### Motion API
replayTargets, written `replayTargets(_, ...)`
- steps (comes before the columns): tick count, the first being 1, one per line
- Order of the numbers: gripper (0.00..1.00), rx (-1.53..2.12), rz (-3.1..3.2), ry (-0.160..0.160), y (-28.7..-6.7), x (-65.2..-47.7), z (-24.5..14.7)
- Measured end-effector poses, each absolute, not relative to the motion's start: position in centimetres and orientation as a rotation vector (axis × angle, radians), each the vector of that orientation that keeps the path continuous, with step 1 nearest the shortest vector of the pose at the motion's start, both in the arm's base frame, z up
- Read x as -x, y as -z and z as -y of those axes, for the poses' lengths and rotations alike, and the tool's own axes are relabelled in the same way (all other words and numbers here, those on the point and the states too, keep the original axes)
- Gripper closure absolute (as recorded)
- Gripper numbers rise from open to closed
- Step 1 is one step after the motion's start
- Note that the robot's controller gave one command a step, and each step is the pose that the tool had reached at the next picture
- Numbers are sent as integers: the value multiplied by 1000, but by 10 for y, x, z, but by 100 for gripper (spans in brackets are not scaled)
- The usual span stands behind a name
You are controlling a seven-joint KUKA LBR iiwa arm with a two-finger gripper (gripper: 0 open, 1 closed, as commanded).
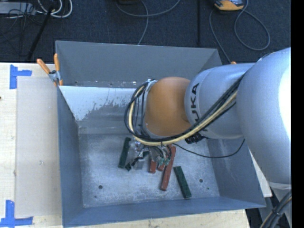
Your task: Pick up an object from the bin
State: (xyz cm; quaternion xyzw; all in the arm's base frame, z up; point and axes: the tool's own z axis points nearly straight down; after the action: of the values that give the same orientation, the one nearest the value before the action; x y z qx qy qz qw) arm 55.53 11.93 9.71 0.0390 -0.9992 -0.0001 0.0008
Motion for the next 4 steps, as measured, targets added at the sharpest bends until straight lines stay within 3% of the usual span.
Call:
replayTargets(1, 0, -121, 3138, 1, -97, -555, -119)
replayTargets(2, 0, -37, 3136, -2, -68, -552, -89)
replayTargets(3, 100, -38, 3140, 1, -70, -553, -91)
replayTargets(4, 100, -707, 3066, -1, -180, -561, -57)
